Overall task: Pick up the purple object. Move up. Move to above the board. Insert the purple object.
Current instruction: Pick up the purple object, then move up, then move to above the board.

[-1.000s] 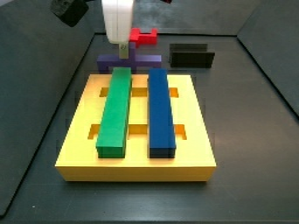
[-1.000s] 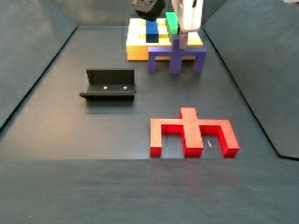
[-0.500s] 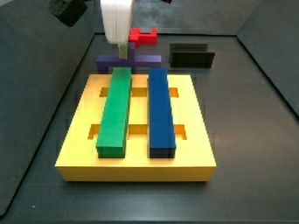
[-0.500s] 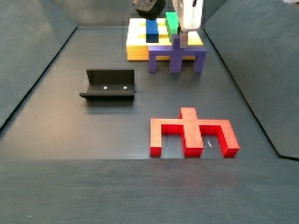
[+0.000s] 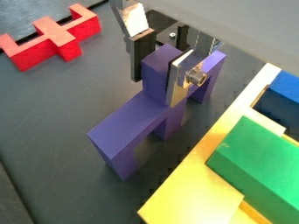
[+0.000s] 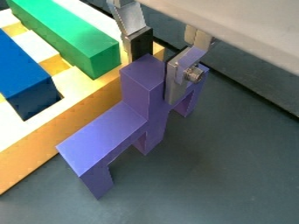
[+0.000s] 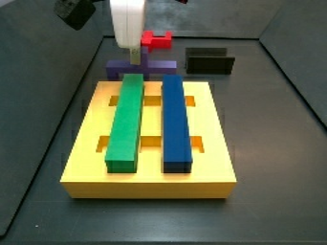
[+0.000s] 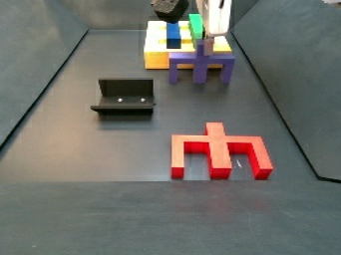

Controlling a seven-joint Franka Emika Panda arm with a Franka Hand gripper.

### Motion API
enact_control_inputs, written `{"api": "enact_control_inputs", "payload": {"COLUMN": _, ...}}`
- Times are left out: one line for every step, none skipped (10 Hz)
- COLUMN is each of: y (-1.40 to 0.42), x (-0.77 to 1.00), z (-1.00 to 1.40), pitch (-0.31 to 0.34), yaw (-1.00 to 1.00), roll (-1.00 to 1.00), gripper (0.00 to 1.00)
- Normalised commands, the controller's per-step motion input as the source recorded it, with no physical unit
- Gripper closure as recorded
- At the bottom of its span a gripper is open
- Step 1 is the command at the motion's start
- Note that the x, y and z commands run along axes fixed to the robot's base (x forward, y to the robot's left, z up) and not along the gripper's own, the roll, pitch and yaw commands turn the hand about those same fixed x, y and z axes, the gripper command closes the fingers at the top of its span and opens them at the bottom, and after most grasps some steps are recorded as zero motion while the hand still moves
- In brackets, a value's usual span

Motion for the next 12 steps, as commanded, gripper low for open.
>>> {"api": "enact_control_inputs", "payload": {"y": 0.0, "x": 0.0, "z": 0.0, "pitch": 0.0, "yaw": 0.0, "roll": 0.0, "gripper": 1.0}}
{"api": "enact_control_inputs", "payload": {"y": 0.0, "x": 0.0, "z": 0.0, "pitch": 0.0, "yaw": 0.0, "roll": 0.0, "gripper": 1.0}}
{"api": "enact_control_inputs", "payload": {"y": 0.0, "x": 0.0, "z": 0.0, "pitch": 0.0, "yaw": 0.0, "roll": 0.0, "gripper": 1.0}}
{"api": "enact_control_inputs", "payload": {"y": 0.0, "x": 0.0, "z": 0.0, "pitch": 0.0, "yaw": 0.0, "roll": 0.0, "gripper": 1.0}}
{"api": "enact_control_inputs", "payload": {"y": 0.0, "x": 0.0, "z": 0.0, "pitch": 0.0, "yaw": 0.0, "roll": 0.0, "gripper": 1.0}}
{"api": "enact_control_inputs", "payload": {"y": 0.0, "x": 0.0, "z": 0.83, "pitch": 0.0, "yaw": 0.0, "roll": 0.0, "gripper": 1.0}}
{"api": "enact_control_inputs", "payload": {"y": -0.01, "x": 0.03, "z": 0.81, "pitch": 0.005, "yaw": 0.04, "roll": 0.0, "gripper": 1.0}}
{"api": "enact_control_inputs", "payload": {"y": 0.0, "x": 0.0, "z": 0.69, "pitch": 0.045, "yaw": 0.04, "roll": 0.0, "gripper": 1.0}}
{"api": "enact_control_inputs", "payload": {"y": -0.02, "x": 0.02, "z": 0.31, "pitch": 0.036, "yaw": 0.03, "roll": -0.01, "gripper": 1.0}}
{"api": "enact_control_inputs", "payload": {"y": 0.0, "x": 0.0, "z": 1.4, "pitch": 0.0, "yaw": 0.0, "roll": 0.0, "gripper": 1.0}}
{"api": "enact_control_inputs", "payload": {"y": 0.0, "x": -0.02, "z": 1.4, "pitch": 0.015, "yaw": -0.01, "roll": 0.01, "gripper": 1.0}}
{"api": "enact_control_inputs", "payload": {"y": 0.0, "x": -0.06, "z": 1.4, "pitch": 0.009, "yaw": -0.01, "roll": -0.01, "gripper": 1.0}}
